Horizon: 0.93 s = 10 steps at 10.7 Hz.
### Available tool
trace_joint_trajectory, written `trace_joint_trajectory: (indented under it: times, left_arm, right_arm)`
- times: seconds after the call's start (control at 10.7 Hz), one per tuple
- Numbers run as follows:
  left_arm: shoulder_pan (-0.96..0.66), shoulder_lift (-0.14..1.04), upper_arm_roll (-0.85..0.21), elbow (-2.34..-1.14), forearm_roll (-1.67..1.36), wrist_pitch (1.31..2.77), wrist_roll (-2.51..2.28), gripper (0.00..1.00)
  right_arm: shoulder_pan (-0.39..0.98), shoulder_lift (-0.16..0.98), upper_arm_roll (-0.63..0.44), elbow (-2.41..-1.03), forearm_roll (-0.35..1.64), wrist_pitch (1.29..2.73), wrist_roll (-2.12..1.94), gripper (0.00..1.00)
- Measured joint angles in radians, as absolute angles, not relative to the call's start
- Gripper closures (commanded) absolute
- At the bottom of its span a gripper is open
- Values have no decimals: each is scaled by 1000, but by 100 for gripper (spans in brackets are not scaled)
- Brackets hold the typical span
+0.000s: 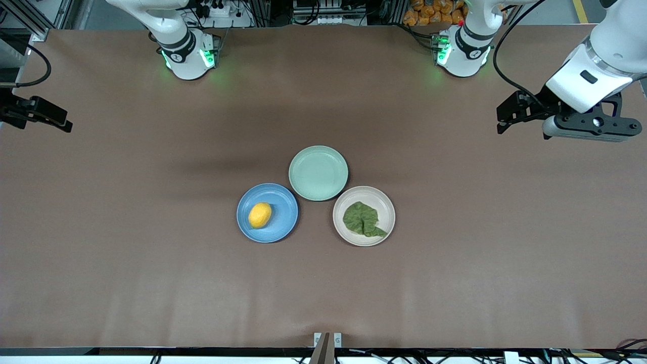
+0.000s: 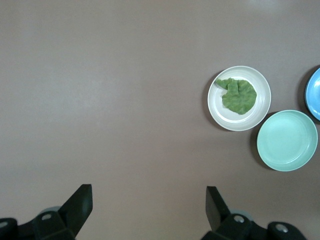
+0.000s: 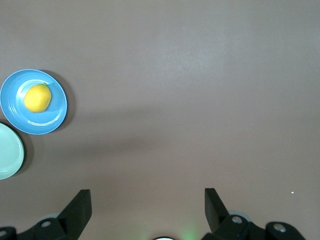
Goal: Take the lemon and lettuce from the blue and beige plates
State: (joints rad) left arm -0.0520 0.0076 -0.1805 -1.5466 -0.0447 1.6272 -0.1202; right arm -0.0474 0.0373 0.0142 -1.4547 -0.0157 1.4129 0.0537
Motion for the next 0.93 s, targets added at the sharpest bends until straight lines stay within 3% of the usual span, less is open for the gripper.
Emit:
trace_joint_trajectory:
  times: [0.56, 0.93]
  left_arm:
    - [-4, 18, -171, -1547, -45, 1637, -121, 0]
    - [-59, 106, -198, -1549, -45, 1666, -128, 0]
  right_arm:
    - [-48, 37, 13, -1453, -16, 1404, 54, 0]
    - [-48, 37, 14, -1452, -16, 1402, 54, 0]
